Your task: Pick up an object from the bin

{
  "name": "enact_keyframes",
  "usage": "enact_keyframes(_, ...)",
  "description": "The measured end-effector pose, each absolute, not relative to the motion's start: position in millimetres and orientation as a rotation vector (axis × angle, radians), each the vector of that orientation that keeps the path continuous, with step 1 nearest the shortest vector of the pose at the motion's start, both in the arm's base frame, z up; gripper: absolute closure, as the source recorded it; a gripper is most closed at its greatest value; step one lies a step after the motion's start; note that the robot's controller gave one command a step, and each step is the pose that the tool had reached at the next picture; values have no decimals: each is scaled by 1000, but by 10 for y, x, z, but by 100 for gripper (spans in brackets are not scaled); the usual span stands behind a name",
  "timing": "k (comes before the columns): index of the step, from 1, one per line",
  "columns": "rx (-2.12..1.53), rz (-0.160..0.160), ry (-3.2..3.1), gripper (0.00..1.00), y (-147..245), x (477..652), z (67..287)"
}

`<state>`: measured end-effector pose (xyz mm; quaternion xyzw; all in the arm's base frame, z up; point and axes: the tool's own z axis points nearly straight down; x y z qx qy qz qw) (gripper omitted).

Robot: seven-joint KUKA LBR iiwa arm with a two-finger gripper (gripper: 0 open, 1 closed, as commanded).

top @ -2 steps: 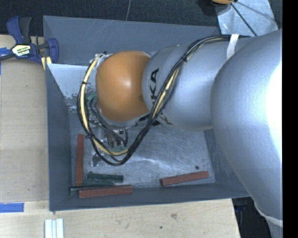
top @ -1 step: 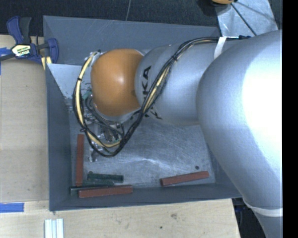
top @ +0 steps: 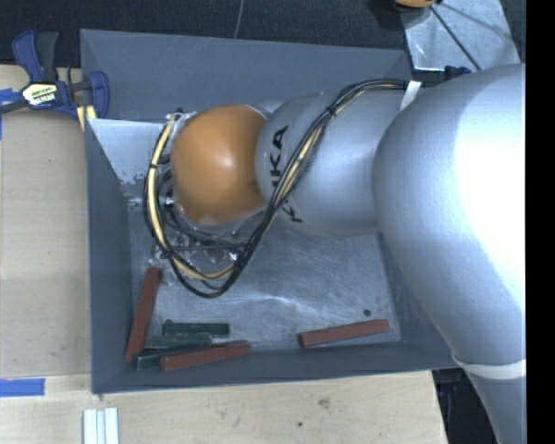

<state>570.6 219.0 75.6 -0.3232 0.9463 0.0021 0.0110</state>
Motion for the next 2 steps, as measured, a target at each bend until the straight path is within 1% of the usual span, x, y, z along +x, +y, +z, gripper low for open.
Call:
enact_keyframes(1,-1008,7,2953,100,2190,5706,756)
enact_keyframes(2,-1051,0,2946,100,2147,5672,2653)
